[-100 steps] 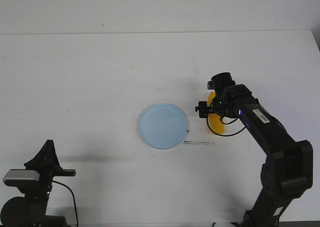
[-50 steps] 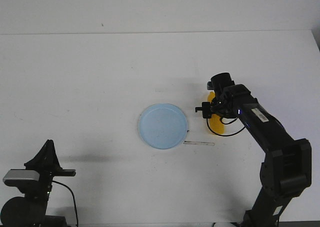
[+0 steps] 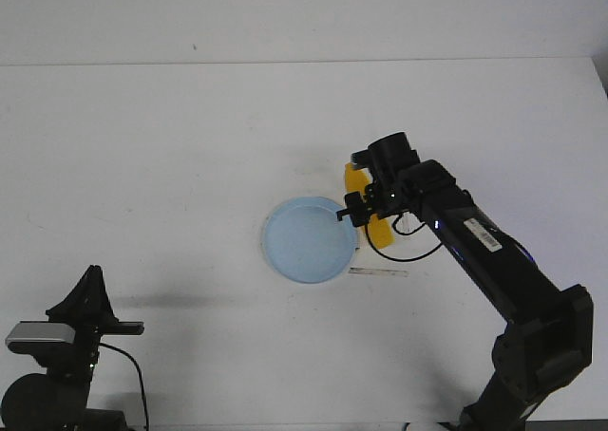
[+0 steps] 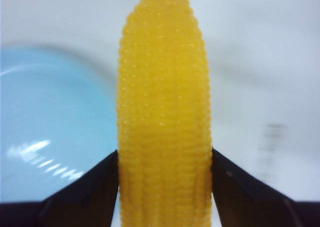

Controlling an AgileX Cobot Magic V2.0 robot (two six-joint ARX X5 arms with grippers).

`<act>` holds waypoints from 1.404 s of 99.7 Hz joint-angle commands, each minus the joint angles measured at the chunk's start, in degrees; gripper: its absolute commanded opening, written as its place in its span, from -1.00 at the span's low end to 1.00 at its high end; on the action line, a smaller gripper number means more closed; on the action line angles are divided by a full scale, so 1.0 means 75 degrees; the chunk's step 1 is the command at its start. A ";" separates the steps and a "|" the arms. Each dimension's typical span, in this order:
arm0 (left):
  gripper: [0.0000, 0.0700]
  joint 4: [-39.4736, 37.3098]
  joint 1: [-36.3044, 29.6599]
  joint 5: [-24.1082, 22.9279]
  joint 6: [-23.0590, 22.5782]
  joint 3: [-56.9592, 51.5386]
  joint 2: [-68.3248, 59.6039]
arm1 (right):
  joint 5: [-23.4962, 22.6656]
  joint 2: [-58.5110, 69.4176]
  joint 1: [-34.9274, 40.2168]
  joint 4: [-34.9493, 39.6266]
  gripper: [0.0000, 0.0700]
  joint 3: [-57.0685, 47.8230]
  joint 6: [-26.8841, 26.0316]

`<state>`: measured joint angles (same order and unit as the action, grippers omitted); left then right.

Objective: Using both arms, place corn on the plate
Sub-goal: 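Lift the corn with the right gripper and move it over the plate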

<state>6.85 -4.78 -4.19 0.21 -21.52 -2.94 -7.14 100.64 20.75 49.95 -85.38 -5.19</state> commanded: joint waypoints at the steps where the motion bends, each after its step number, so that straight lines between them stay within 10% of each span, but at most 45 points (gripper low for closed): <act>1: -0.99 -0.0114 -0.0009 0.0012 0.0067 -0.0064 0.0003 | -0.0402 0.0146 0.0291 -0.0029 -0.18 -0.0099 0.0347; 74: -0.99 -0.0114 -0.0009 0.0012 0.0067 -0.0064 0.0003 | -0.1431 0.1244 0.1512 -0.0720 -0.13 -0.0099 0.0137; 119: -0.99 -0.0114 -0.0009 0.0012 0.0067 -0.0064 0.0003 | -0.1445 0.1376 0.1495 -0.0886 0.53 -0.0187 0.0012; 140: -0.99 -0.0114 -0.0009 0.0012 0.0067 -0.0064 0.0003 | -0.1437 0.1087 0.1486 -0.0437 0.54 -0.0726 0.0079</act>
<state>6.85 -4.78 -4.19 0.21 -21.52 -2.94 -17.87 109.47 31.48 47.20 -88.79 -4.49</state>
